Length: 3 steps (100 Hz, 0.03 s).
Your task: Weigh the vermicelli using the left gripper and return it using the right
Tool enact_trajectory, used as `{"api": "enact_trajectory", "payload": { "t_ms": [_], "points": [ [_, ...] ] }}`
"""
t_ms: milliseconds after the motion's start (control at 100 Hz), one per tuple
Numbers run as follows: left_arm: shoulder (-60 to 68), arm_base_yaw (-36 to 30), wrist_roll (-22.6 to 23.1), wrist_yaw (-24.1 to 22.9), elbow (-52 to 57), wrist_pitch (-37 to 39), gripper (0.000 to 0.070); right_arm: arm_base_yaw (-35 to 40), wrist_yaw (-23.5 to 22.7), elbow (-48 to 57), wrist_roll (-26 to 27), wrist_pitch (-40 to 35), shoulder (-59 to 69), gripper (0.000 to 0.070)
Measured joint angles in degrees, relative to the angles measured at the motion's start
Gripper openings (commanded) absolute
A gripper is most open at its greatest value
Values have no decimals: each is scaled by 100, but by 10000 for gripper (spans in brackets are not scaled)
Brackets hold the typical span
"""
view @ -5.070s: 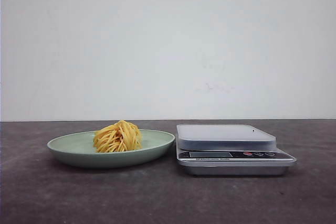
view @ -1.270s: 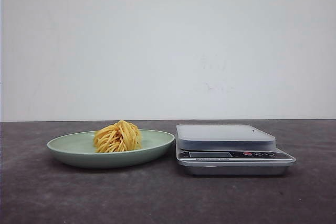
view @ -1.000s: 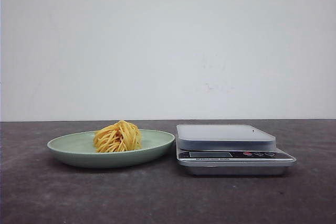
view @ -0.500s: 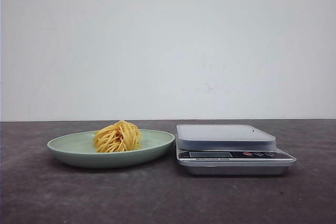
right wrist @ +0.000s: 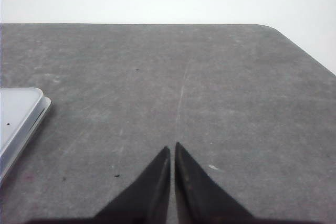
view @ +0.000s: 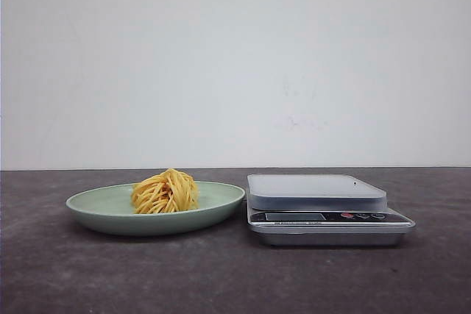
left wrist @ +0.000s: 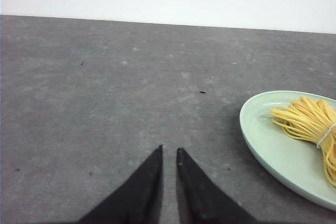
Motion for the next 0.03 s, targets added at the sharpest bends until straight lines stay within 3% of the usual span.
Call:
{"api": "enact_trajectory", "payload": {
  "t_ms": [30],
  "points": [
    [0,0,0,0,0,0,12,0,0,0,2,0,0,7]
  ]
}}
